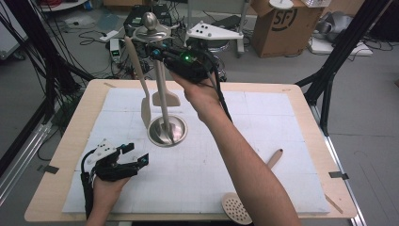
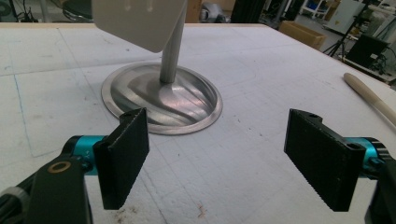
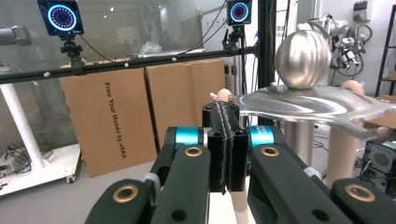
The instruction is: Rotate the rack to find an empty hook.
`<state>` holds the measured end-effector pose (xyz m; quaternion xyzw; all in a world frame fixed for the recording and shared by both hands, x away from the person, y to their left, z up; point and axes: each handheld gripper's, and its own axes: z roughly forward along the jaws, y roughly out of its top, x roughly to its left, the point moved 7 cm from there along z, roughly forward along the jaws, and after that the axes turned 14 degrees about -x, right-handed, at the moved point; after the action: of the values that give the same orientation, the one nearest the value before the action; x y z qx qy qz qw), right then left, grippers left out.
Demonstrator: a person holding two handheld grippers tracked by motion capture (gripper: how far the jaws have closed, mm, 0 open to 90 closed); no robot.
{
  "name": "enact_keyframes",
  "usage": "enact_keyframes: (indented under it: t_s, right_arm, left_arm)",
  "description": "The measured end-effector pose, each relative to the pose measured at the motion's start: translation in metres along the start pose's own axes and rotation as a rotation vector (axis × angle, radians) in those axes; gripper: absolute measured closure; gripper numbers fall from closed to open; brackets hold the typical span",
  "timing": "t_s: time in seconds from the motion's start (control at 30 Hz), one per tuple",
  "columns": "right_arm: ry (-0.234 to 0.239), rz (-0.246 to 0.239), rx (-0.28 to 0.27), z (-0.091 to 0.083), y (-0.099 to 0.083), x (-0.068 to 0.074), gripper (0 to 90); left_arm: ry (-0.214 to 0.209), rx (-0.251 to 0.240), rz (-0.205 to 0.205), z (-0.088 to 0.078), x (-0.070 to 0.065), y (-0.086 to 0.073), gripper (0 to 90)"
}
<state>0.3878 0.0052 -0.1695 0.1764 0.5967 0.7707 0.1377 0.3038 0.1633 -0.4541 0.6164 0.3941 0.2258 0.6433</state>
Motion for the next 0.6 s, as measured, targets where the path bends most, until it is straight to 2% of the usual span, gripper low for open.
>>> enact_keyframes:
  t_s: [0.1, 0.23, 0.37, 0.47, 0.6]
  right_arm:
    - [0.006, 0.002, 0.003, 0.002, 0.0, 0.0, 90.0]
    - [-0.018, 0.017, 0.007, -0.004, -0.002, -0.006, 90.0]
    - [-0.07, 0.034, 0.016, -0.014, -0.005, -0.024, 90.0]
    - [-0.116, 0.079, 0.006, -0.02, -0.003, -0.041, 90.0]
    - [-0.144, 0.102, -0.011, -0.025, 0.0, -0.05, 90.0]
  left_arm:
    - [0.001, 0.001, 0.001, -0.001, 0.001, 0.0, 22.8]
    - [0.003, 0.001, 0.001, -0.001, 0.001, 0.0, 22.8]
    - [-0.001, 0.004, 0.002, -0.001, 0.0, 0.0, 22.8]
    - [0.003, 0.0, -0.001, -0.001, 0.0, 0.001, 22.8]
    - [0.004, -0.001, -0.002, -0.001, 0.001, 0.001, 22.8]
